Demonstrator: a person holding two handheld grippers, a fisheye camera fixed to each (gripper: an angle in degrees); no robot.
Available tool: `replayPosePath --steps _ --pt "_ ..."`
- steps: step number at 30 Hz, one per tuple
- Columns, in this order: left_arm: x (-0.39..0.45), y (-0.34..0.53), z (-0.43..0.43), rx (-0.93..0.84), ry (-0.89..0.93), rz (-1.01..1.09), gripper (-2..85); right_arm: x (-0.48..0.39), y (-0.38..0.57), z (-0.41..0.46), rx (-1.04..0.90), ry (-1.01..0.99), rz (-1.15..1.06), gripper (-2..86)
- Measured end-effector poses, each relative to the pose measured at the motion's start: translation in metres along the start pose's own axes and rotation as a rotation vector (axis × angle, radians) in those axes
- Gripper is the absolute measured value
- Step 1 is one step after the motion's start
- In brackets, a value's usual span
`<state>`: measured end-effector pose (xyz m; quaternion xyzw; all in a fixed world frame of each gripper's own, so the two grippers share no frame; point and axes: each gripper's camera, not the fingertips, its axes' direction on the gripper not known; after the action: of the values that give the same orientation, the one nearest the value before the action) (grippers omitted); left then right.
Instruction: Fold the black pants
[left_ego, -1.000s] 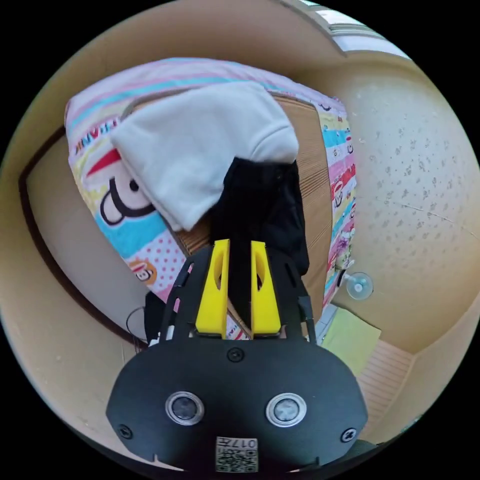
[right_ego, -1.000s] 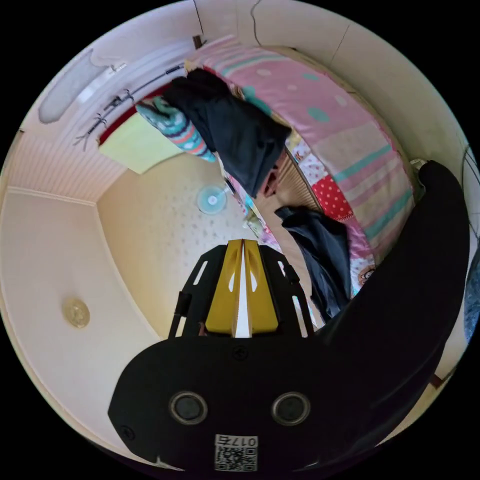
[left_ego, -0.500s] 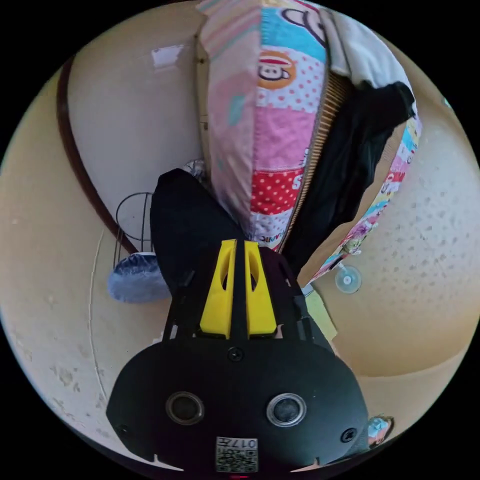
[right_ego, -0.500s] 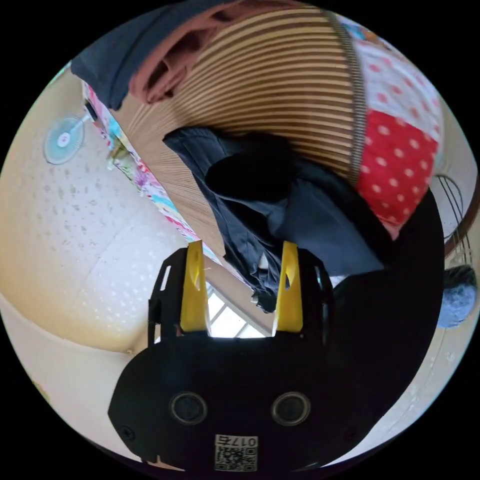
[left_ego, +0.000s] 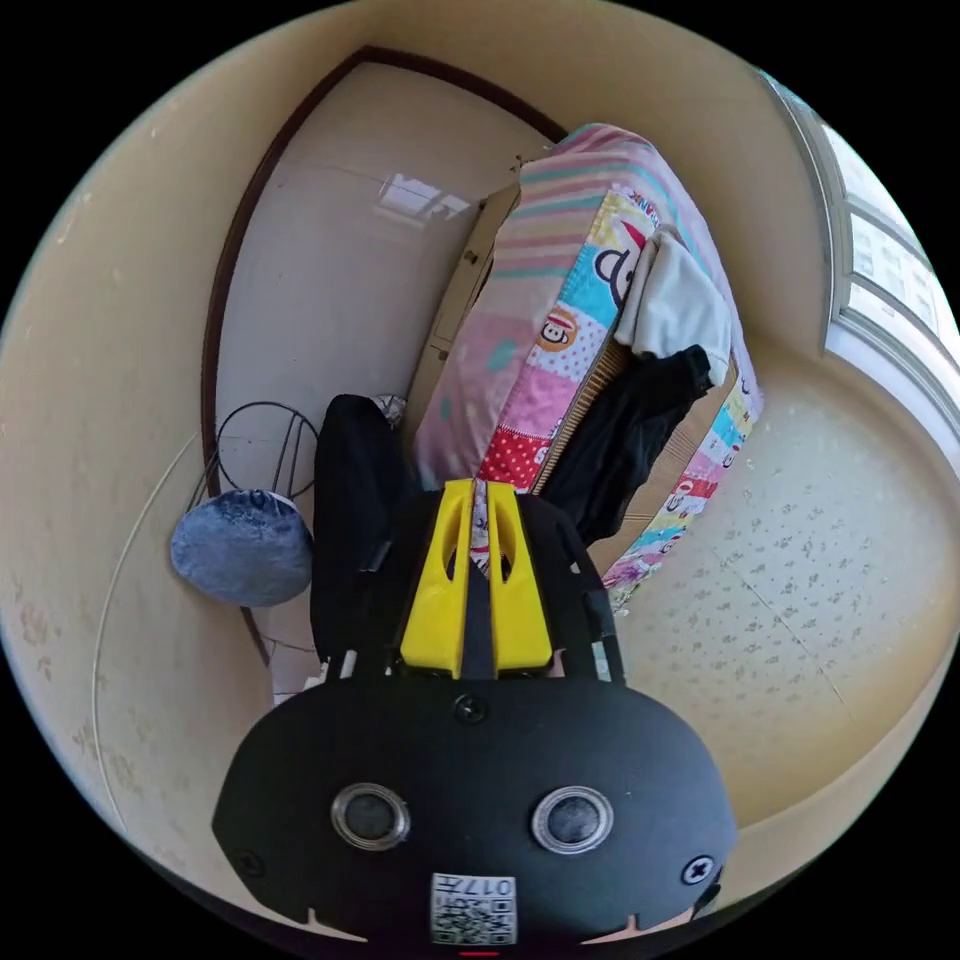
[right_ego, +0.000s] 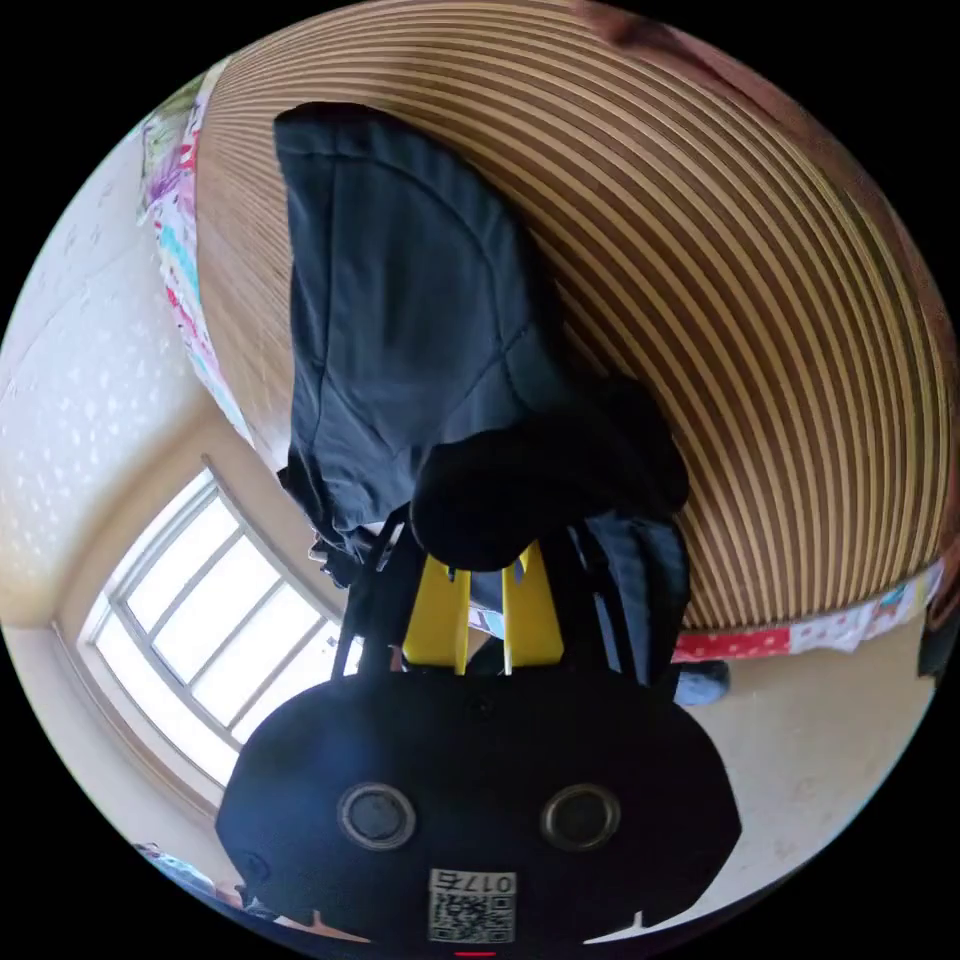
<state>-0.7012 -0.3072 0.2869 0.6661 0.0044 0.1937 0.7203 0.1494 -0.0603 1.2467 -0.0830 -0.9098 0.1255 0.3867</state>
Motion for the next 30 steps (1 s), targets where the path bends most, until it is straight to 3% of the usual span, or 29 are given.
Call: replayPosePath --steps 3,6,8,12,16,20,25,30 --pt "0.020 -0.001 0.007 -0.044 -0.058 0.028 3.1 -0.044 -0.011 -0.030 0.036 -0.061 -0.157 1.6" --pt "0.047 -0.009 0.024 -0.088 -0.073 0.053 3.2 -0.102 0.002 -0.078 0.085 -0.257 -0.402 1.0" --pt "0.078 -0.019 0.047 -0.147 -0.060 0.114 3.3 -0.135 0.044 -0.120 0.153 -0.363 -0.557 0.8" --pt "0.133 -0.030 0.088 -0.273 -0.101 0.247 3.3 -0.126 0.128 -0.172 0.305 -0.442 -0.640 0.8" --pt "0.181 -0.036 0.132 -0.415 -0.199 0.389 4.6 -0.012 0.175 -0.181 0.495 -0.389 -0.371 1.3" --pt "0.205 -0.048 0.162 -0.499 -0.304 0.473 8.6 0.160 0.207 -0.141 0.591 -0.626 0.083 0.7" --pt "0.216 -0.075 0.189 -0.548 -0.373 0.500 12.2 0.223 0.277 -0.091 0.611 -0.706 0.218 0.3" --pt "0.212 -0.115 0.223 -0.558 -0.265 0.426 13.8 0.233 0.332 -0.037 0.590 -0.757 0.259 0.3"
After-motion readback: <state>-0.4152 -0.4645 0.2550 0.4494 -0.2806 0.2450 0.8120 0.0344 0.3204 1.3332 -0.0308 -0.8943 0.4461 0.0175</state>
